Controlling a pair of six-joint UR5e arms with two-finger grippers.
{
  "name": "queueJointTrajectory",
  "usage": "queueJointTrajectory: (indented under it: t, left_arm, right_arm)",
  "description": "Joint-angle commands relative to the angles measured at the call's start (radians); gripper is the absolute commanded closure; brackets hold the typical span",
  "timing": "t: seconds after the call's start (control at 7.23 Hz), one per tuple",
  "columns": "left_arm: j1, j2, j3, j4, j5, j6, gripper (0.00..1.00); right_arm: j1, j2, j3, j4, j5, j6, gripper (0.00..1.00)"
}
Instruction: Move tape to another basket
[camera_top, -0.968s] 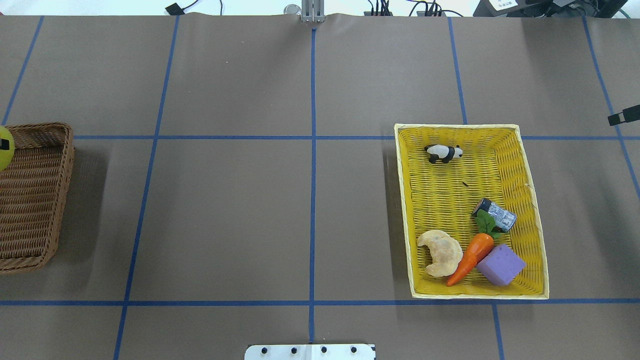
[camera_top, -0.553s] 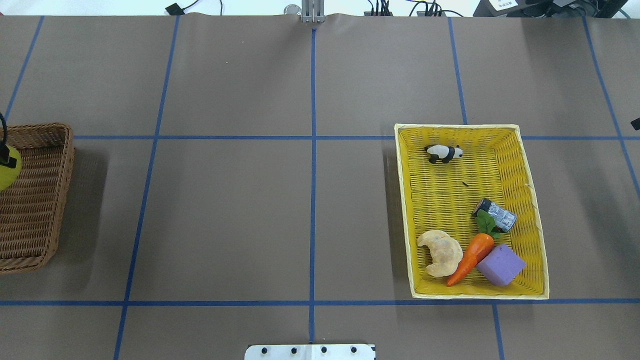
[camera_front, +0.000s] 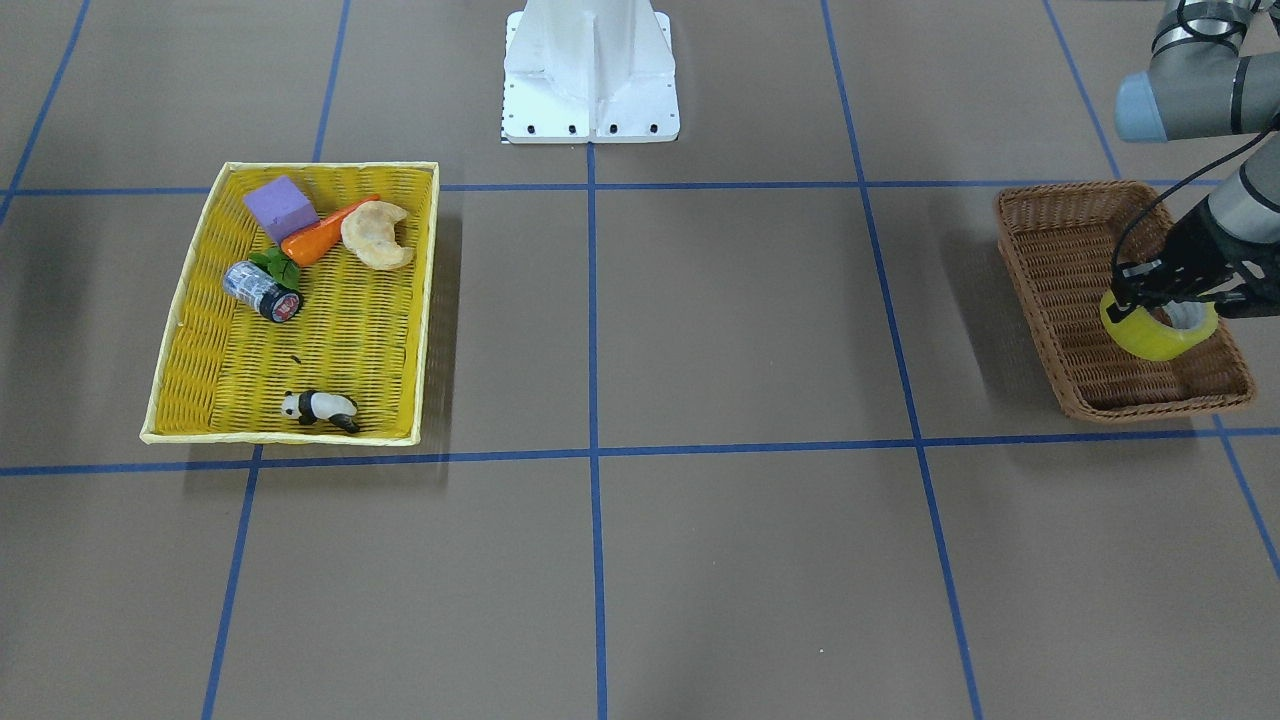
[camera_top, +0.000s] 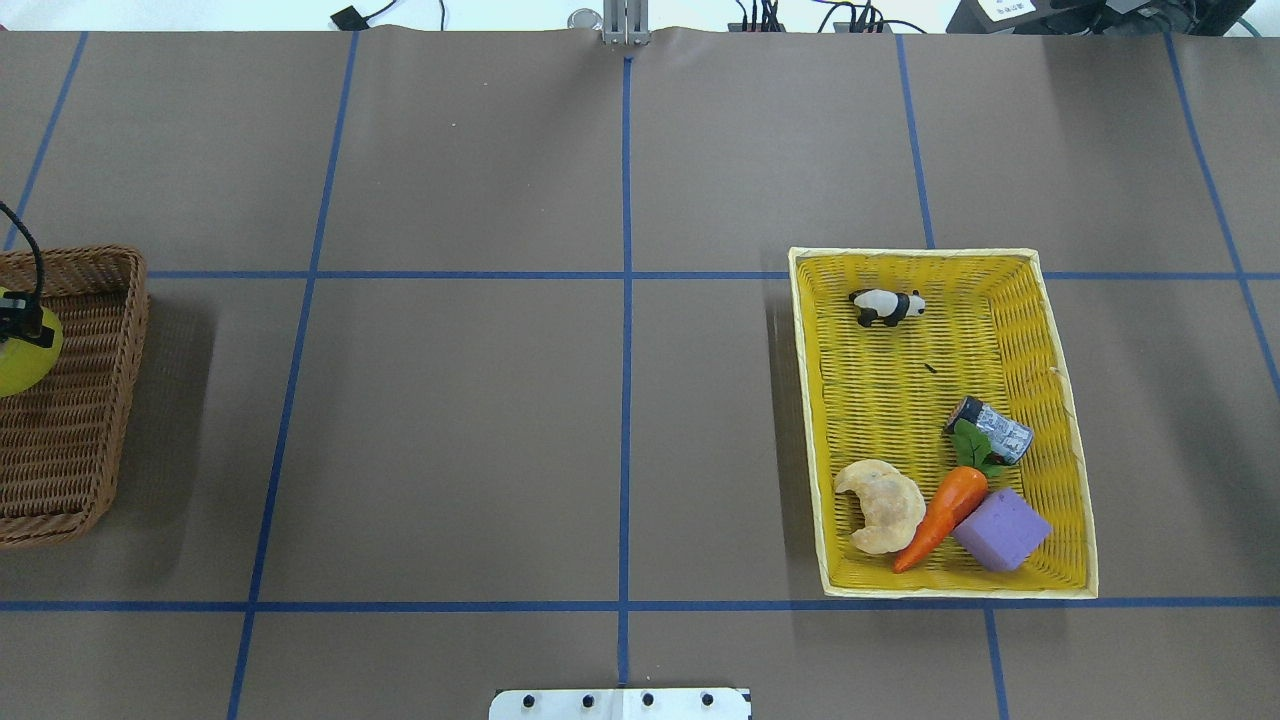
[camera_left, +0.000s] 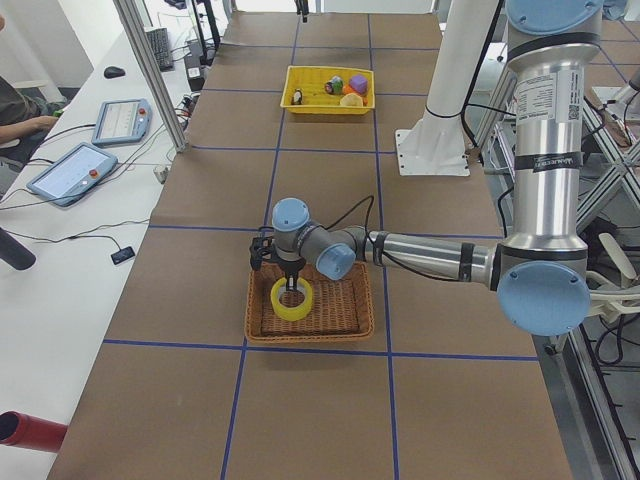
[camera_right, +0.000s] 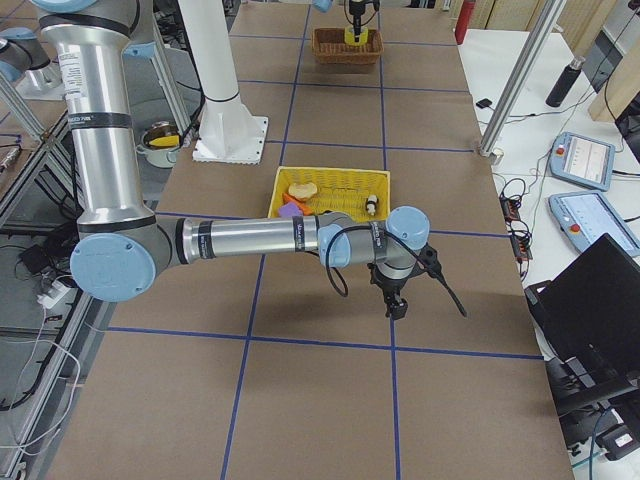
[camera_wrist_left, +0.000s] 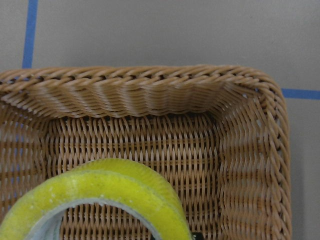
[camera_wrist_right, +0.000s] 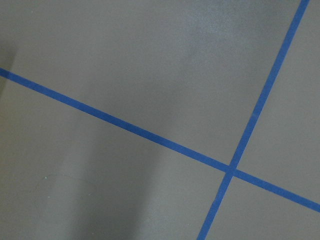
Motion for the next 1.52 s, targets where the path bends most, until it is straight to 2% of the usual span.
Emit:
queueJointTrajectory:
  t: [0.0,0.83,0.97,1.11,1.24,1.38]
  left_arm:
    - [0.032,-0.014,0.021,-0.002,0.002,-0.004,1.0]
    - [0.069,-0.015,0.027,-0.004,0.002,-0.004,0.98]
    - [0.078,-0.015,0.033,-0.004,0.003,0.0,0.71]
    - [0.077,-0.015,0.035,-0.004,0.003,0.007,0.57]
    - [0.077,-0.015,0.035,-0.004,0.003,0.008,0.47]
    - [0.077,-0.009,0.035,-0.004,0.003,0.013,0.46]
  right_arm:
    - [0.0,-0.042,0.129,-0.129,-0.004,-0.002,0.0]
    - [0.043,-0.077,0.174,-0.132,-0.011,0.0,0.0]
    - [0.043,-0.074,0.177,-0.132,-0.008,0.0,0.0]
    - [0.043,-0.07,0.177,-0.134,-0.004,0.0,0.0]
    - [0.043,-0.067,0.177,-0.134,-0.002,0.001,0.0]
    - [0.043,-0.064,0.177,-0.134,-0.002,0.001,0.0]
